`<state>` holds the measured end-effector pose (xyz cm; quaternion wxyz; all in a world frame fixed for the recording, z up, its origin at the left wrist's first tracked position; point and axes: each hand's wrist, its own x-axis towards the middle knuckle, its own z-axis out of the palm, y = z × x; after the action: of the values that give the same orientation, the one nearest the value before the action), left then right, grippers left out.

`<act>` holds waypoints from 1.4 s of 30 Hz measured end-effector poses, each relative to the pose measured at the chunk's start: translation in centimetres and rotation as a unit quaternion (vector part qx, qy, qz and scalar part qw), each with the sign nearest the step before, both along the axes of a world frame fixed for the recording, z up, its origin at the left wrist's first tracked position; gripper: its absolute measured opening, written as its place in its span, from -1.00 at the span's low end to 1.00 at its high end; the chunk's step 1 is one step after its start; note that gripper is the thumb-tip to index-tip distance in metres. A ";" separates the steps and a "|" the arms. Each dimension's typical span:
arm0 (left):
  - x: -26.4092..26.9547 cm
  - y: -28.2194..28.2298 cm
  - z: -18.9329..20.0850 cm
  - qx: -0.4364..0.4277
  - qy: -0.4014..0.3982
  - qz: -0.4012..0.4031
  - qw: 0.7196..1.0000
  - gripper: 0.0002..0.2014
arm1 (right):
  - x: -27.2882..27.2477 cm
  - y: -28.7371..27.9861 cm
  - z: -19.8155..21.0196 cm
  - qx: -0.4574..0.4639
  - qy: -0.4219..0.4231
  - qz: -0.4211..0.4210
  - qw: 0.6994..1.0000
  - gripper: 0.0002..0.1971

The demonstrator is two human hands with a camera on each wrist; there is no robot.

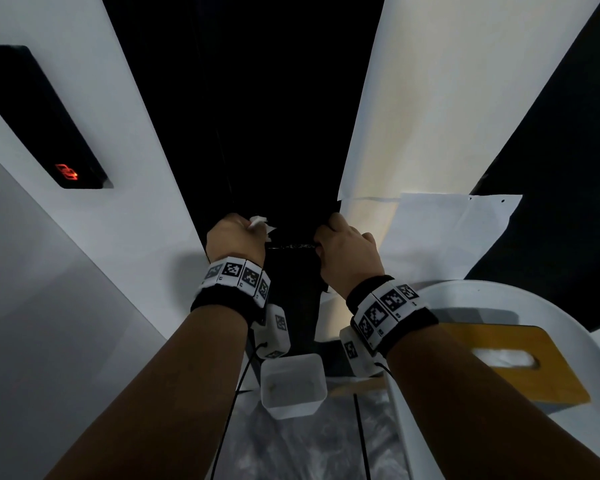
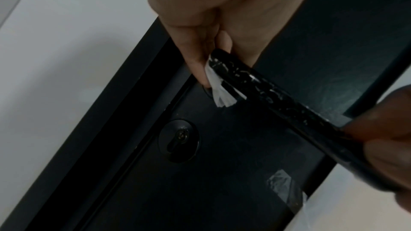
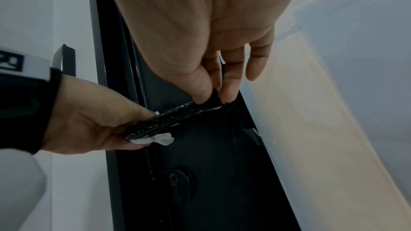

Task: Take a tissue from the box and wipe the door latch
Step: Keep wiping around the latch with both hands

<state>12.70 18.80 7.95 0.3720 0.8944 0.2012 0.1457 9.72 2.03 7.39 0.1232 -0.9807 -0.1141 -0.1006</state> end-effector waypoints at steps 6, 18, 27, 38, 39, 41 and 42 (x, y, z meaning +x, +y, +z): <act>0.2 0.1 -0.2 0.015 -0.021 -0.001 1.000 -0.72 | 0.0 0.1 0.0 0.000 -0.001 0.002 1.000 -0.73; -2.4 1.7 -0.7 0.035 -0.062 0.024 0.997 -0.67 | 0.1 0.0 0.0 -0.007 0.001 0.003 1.000 -0.73; -3.6 0.4 -0.4 -0.031 -0.172 -0.015 0.984 -0.89 | 0.1 0.0 0.0 -0.003 0.001 0.004 1.000 -0.73; -2.6 1.4 -2.5 -0.175 -0.048 -0.011 0.983 -0.66 | 0.1 -0.1 0.0 -0.001 0.002 0.008 1.000 -0.73; -2.3 1.6 -2.5 -0.213 -0.031 -0.011 0.977 -0.64 | 0.1 -0.1 0.0 0.000 0.003 0.009 1.000 -0.73; -1.8 1.6 -2.3 -0.305 -0.008 -0.016 0.952 -0.71 | 0.1 -0.1 0.0 -0.001 0.003 0.009 1.000 -0.73; -1.6 1.5 -2.1 -0.342 0.000 -0.017 0.939 -0.79 | 0.1 -0.1 0.0 -0.002 0.004 0.009 1.000 -0.73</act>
<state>11.09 20.29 5.85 0.6581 0.7162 0.2240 0.0620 9.84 1.94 7.43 0.1231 -0.9801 -0.1229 -0.0954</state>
